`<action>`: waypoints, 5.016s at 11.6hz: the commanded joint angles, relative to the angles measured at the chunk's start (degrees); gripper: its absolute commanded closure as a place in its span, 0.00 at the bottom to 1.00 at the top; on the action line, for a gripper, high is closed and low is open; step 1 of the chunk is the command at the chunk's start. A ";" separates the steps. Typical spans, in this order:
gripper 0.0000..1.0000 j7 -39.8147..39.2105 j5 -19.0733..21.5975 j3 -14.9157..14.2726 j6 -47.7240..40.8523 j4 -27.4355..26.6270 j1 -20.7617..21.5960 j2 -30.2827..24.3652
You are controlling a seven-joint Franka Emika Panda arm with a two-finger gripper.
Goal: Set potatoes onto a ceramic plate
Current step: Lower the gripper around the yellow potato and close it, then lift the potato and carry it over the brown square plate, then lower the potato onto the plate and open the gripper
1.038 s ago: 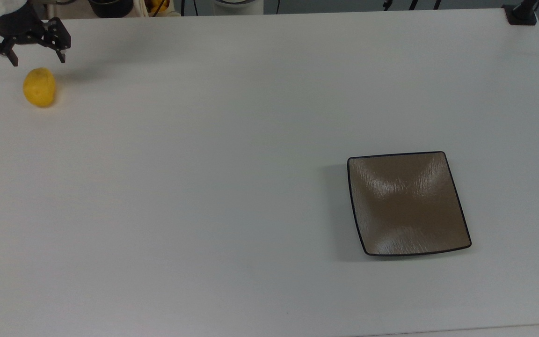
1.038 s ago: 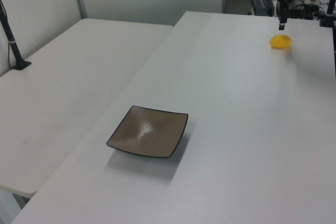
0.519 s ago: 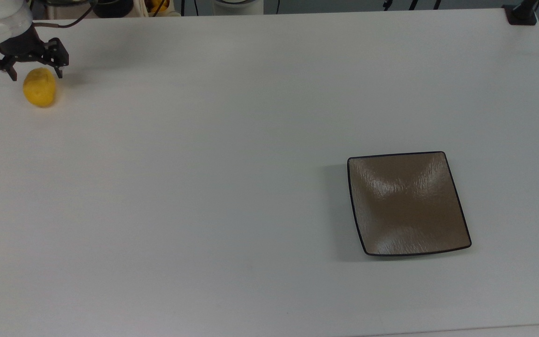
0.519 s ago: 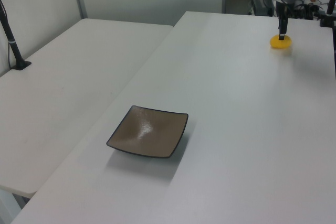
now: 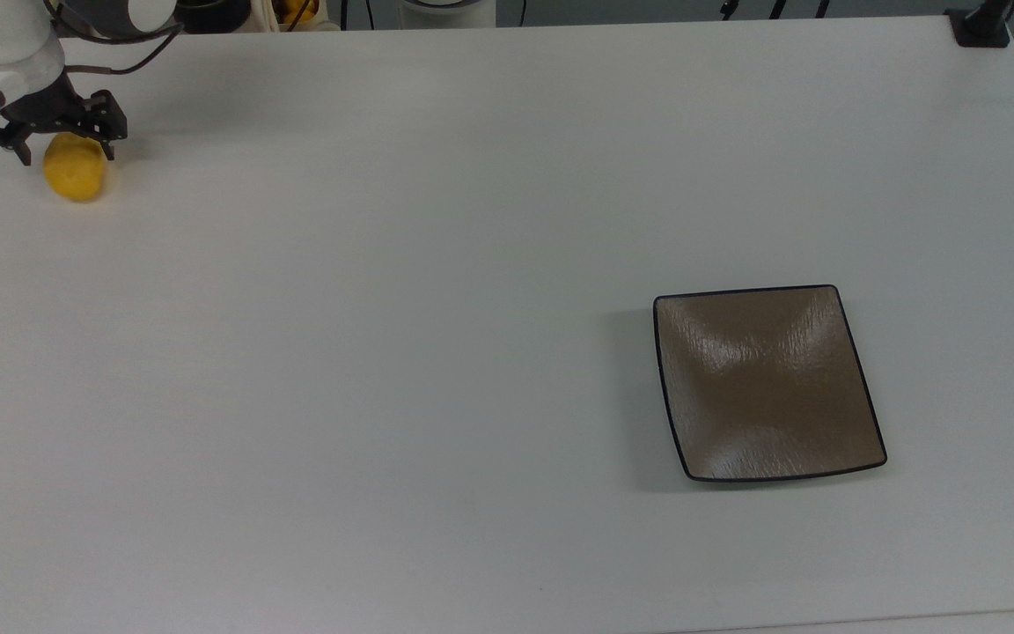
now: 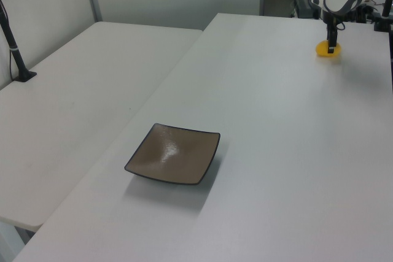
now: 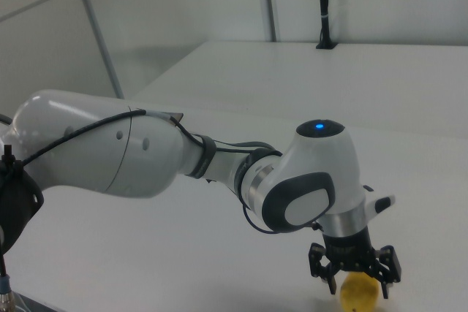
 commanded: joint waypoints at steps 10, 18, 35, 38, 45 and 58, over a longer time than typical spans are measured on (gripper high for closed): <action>0.62 0.28 -1.99 0.54 -8.44 0.43 3.48 -5.80; 0.61 2.65 7.94 0.54 -30.65 5.42 13.76 -22.06; 0.58 62.93 12.96 2.02 -9.64 19.15 50.50 -5.13; 0.58 63.56 12.78 2.21 2.40 19.24 54.28 0.23; 0.54 63.12 12.61 2.47 17.54 24.06 58.86 14.38; 0.00 63.39 8.91 3.17 19.95 20.67 60.27 11.98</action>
